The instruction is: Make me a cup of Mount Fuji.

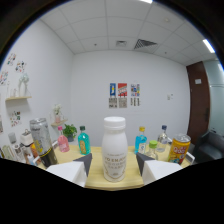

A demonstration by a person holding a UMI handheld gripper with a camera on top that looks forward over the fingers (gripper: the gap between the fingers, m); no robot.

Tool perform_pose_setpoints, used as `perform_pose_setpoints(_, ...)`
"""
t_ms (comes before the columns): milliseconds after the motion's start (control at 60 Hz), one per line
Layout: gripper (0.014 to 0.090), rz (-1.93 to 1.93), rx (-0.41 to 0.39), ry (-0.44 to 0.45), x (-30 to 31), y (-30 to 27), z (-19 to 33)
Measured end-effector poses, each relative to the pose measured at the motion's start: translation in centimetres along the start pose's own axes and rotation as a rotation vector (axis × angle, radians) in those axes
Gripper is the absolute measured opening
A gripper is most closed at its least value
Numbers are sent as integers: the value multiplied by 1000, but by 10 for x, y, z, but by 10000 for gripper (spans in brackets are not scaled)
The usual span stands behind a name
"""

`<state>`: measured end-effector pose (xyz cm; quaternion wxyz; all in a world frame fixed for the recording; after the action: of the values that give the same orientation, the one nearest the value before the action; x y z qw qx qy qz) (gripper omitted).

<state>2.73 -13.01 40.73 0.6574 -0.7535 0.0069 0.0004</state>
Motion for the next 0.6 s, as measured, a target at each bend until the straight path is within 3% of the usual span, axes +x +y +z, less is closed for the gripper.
perform_pose_setpoints(100,748,1,-18,13,3,2,24)
perform_pose_setpoints(233,513,27,-34,13,4,8,38)
perform_pose_setpoints(483,483,31,-36,4,2,6,33)
perform_pose_setpoints(600,478,27,15,-3,1,-16,15)
